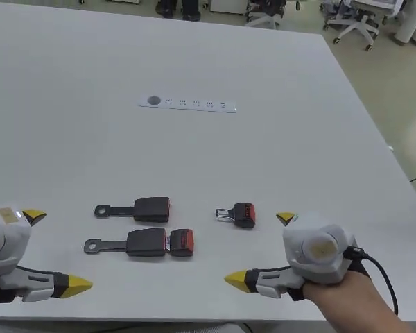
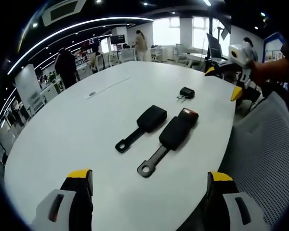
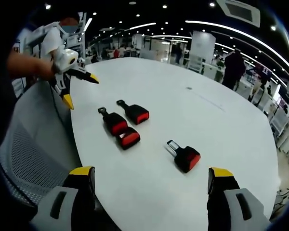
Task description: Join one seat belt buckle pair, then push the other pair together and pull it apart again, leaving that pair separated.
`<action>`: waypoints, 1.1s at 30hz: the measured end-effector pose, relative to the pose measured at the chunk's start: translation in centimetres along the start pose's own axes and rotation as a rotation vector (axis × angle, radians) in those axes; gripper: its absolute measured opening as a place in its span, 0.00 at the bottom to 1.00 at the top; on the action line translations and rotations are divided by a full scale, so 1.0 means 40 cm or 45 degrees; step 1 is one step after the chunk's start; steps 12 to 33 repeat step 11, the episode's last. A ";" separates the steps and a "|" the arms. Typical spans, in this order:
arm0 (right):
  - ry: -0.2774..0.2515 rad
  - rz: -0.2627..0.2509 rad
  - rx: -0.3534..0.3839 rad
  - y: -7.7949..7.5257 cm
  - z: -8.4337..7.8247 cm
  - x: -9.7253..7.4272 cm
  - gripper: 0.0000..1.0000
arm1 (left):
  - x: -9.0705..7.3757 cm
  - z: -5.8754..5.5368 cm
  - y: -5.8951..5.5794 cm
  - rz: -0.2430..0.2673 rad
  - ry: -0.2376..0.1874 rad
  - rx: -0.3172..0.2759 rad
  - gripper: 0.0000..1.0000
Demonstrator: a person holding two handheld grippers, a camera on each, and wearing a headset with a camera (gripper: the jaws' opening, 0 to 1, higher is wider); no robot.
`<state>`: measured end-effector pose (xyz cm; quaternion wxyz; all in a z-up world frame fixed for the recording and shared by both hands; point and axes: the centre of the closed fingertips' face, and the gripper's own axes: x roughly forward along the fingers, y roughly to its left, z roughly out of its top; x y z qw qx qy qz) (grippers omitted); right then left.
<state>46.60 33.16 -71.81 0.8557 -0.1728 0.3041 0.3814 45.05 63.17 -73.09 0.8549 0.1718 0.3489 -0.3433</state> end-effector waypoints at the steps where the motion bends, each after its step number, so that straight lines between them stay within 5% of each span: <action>1: 0.001 0.001 -0.003 0.001 0.000 0.001 0.99 | 0.000 0.001 0.001 -0.002 -0.003 -0.007 1.00; 33: 0.017 -0.017 0.014 -0.007 -0.010 -0.004 0.99 | 0.003 0.004 -0.003 0.000 -0.022 -0.032 1.00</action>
